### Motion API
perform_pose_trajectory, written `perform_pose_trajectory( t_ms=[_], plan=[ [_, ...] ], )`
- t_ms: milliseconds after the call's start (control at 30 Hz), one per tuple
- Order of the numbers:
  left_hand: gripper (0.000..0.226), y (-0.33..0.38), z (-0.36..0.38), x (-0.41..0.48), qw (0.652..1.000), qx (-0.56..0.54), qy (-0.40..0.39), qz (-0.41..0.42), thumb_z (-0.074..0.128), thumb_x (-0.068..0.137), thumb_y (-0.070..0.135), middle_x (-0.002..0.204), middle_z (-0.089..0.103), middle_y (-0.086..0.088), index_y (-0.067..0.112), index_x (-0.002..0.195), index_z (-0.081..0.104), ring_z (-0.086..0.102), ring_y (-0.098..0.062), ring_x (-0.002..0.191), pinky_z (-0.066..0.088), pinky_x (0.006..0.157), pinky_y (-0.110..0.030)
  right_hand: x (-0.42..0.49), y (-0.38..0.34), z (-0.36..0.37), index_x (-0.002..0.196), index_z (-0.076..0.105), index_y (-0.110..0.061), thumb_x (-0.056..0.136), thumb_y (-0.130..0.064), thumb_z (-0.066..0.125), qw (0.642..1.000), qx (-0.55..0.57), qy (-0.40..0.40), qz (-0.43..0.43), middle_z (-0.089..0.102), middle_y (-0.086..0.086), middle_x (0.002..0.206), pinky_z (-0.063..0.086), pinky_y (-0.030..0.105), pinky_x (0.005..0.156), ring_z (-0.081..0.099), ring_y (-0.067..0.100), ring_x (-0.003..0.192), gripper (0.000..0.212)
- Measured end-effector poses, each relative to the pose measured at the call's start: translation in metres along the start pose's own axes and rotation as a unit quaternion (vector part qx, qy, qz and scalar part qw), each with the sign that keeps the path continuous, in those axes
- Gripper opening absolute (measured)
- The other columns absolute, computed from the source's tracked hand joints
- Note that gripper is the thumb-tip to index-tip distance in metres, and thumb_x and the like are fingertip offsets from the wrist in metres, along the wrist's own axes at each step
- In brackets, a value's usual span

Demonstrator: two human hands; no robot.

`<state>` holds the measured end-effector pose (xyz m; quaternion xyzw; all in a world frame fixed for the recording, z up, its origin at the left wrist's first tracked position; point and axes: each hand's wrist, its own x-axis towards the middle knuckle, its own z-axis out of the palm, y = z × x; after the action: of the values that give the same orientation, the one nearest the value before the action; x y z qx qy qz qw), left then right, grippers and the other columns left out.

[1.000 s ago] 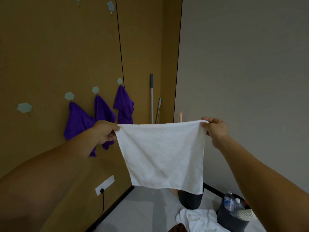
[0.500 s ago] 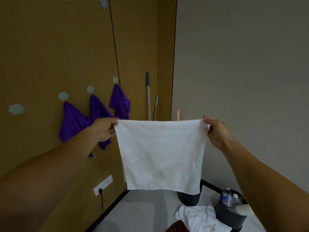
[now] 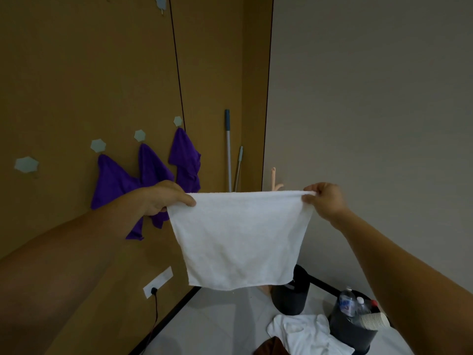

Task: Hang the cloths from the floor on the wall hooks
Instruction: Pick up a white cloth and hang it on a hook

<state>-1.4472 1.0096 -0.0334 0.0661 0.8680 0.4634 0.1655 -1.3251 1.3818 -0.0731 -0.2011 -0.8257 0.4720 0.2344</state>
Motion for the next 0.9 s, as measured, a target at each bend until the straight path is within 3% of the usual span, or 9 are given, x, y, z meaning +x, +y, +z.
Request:
perform_pose_trajectory(
  t_ms=[67,167,300,467,567,633,700,767,900],
  plan=[
    [0.034,-0.002,0.002,0.003,0.998,0.023,0.051,0.029,0.084,0.068,0.024,0.079,0.059,-0.004,0.012,0.068,0.052,0.056,-0.019,0.078,0.043,0.063,-0.027,0.001,-0.001,0.004,0.092,0.070,-0.006,0.084,-0.010,0.069,0.999,-0.051,0.014,-0.001,0.069,0.014,0.091,0.055,0.038,0.076,0.063,0.025,0.081,0.008],
    [0.030,-0.003,0.009,0.006,0.994,0.029,0.080,0.065,0.074,0.077,0.025,0.078,0.055,-0.004,0.014,0.069,0.047,0.054,-0.018,0.074,0.041,0.063,-0.028,-0.001,-0.007,0.012,0.084,0.067,-0.009,0.083,-0.014,0.067,0.997,-0.070,0.042,-0.010,0.066,0.009,0.084,0.053,0.032,0.068,0.064,0.027,0.080,0.006],
    [0.024,0.002,0.017,0.006,0.983,-0.001,0.136,0.124,0.060,0.085,0.019,0.070,0.052,-0.001,0.017,0.066,0.046,0.052,-0.015,0.064,0.038,0.054,-0.027,-0.003,-0.021,0.024,0.073,0.056,-0.010,0.079,-0.012,0.064,0.996,-0.021,0.069,-0.051,0.063,0.008,0.099,0.052,0.035,0.079,0.060,0.022,0.091,0.010],
    [0.020,0.012,0.022,0.004,0.957,-0.106,0.209,0.169,0.056,0.084,0.010,0.071,0.049,0.000,0.018,0.070,0.043,0.047,-0.014,0.063,0.039,0.054,-0.027,-0.003,-0.047,0.035,0.079,0.047,-0.016,0.086,-0.009,0.052,0.985,0.148,0.094,-0.006,0.050,-0.003,0.075,0.039,0.024,0.057,0.048,0.013,0.068,0.011],
    [0.021,0.026,0.027,0.000,0.942,-0.106,0.240,0.209,0.052,0.085,0.006,0.080,0.051,0.006,0.024,0.077,0.045,0.047,-0.008,0.070,0.038,0.060,-0.021,0.000,-0.062,0.046,0.092,0.051,-0.011,0.093,-0.011,0.043,0.985,0.163,0.062,-0.017,0.051,-0.006,0.080,0.036,0.023,0.062,0.048,0.013,0.078,0.008],
    [0.026,0.037,0.028,-0.002,0.935,-0.112,0.246,0.229,0.047,0.086,0.003,0.087,0.053,0.010,0.028,0.081,0.050,0.049,-0.003,0.077,0.036,0.063,-0.017,0.001,-0.072,0.050,0.098,0.056,-0.009,0.094,-0.029,0.051,0.987,0.149,-0.007,-0.052,0.054,-0.005,0.085,0.039,0.026,0.067,0.052,0.016,0.084,0.021],
    [0.024,0.045,0.024,-0.002,0.936,-0.113,0.239,0.235,0.044,0.087,0.002,0.089,0.056,0.008,0.023,0.083,0.056,0.051,-0.005,0.080,0.038,0.065,-0.018,0.001,-0.081,0.050,0.099,0.061,-0.022,0.076,-0.061,0.064,0.985,0.101,-0.102,-0.097,0.059,-0.008,0.093,0.045,0.027,0.071,0.057,0.012,0.087,0.045],
    [0.013,0.051,0.014,-0.001,0.950,-0.092,0.195,0.225,0.050,0.090,0.015,0.089,0.060,0.003,0.011,0.088,0.062,0.055,-0.011,0.083,0.042,0.071,-0.023,0.004,-0.089,0.050,0.102,0.065,-0.033,0.053,-0.075,0.074,0.974,0.033,-0.188,-0.118,0.063,-0.010,0.105,0.052,0.030,0.081,0.061,0.009,0.093,0.065],
    [0.040,0.053,-0.007,-0.003,0.973,-0.051,0.045,0.219,0.080,0.067,0.051,0.094,0.073,0.005,0.020,0.091,0.075,0.068,-0.009,0.089,0.053,0.075,-0.023,0.019,-0.099,0.063,0.084,0.075,-0.026,0.062,-0.062,0.078,0.972,-0.016,-0.202,-0.116,0.074,-0.005,0.086,0.052,0.041,0.094,0.070,0.012,0.081,0.043]
  ],
)
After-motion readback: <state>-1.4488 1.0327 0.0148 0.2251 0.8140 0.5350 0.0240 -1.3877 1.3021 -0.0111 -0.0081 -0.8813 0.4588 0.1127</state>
